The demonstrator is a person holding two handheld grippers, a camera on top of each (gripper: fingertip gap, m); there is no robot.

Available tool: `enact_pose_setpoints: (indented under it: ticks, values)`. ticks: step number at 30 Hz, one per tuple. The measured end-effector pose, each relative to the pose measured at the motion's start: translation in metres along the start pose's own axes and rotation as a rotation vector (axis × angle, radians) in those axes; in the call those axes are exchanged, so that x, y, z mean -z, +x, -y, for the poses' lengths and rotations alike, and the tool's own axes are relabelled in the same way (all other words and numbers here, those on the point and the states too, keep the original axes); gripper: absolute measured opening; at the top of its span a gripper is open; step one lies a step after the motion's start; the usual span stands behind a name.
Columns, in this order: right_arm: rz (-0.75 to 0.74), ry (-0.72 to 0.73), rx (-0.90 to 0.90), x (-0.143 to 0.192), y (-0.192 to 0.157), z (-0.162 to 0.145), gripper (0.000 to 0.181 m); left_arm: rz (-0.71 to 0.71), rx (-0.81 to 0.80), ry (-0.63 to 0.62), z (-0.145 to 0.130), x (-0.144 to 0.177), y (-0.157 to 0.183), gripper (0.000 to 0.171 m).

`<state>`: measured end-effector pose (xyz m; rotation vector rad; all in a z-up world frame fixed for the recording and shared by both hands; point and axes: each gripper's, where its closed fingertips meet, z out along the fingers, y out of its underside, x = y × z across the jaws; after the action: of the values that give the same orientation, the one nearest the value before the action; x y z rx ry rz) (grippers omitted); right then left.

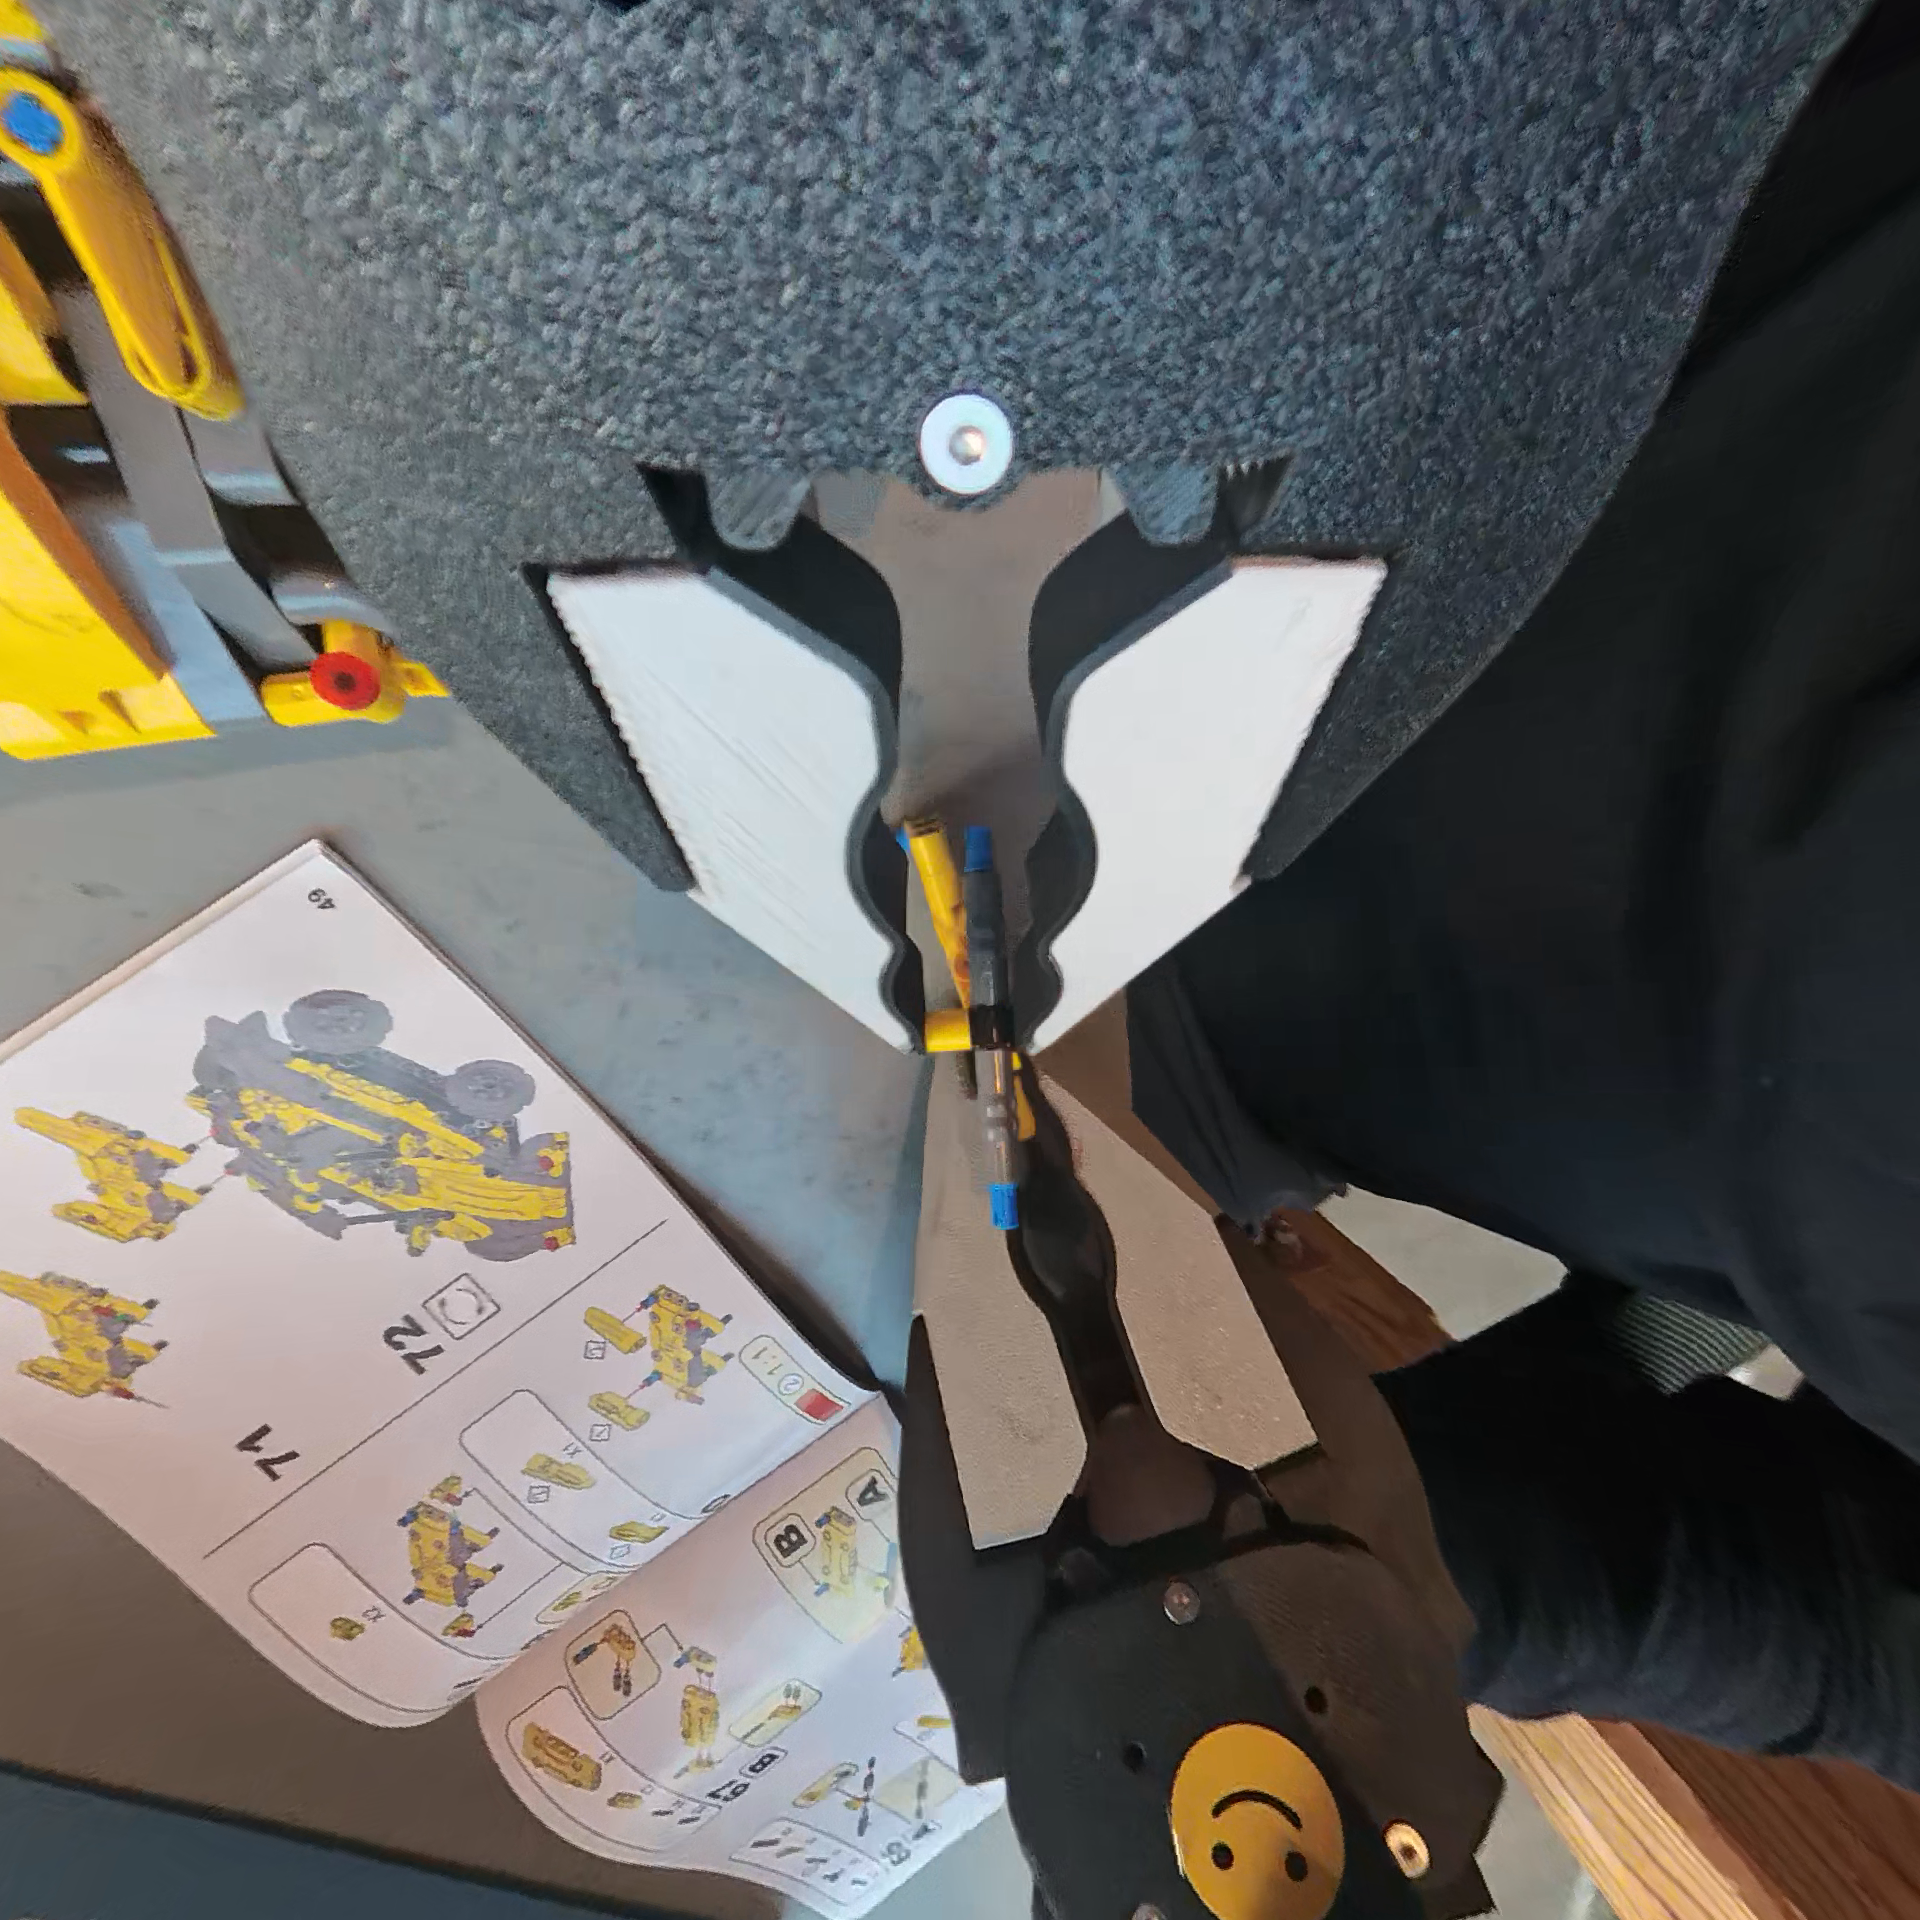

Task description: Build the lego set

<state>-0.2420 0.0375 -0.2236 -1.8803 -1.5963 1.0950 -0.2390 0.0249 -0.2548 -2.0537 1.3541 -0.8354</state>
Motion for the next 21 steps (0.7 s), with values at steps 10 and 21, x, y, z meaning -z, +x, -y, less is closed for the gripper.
enact_pose_setpoints:
  ticks: [10, 21]
  values:
    - [-0.178, -0.181, 0.264, -0.004, 0.004, -0.006, 0.016, 0.024, -0.012, 0.002, 0.001, -0.001, 0.000, 0.004]
    - [-0.133, -0.197, 0.261, -0.004, 0.003, -0.009, 0.016, 0.040, -0.013, 0.004, 0.001, -0.001, -0.002, 0.005]
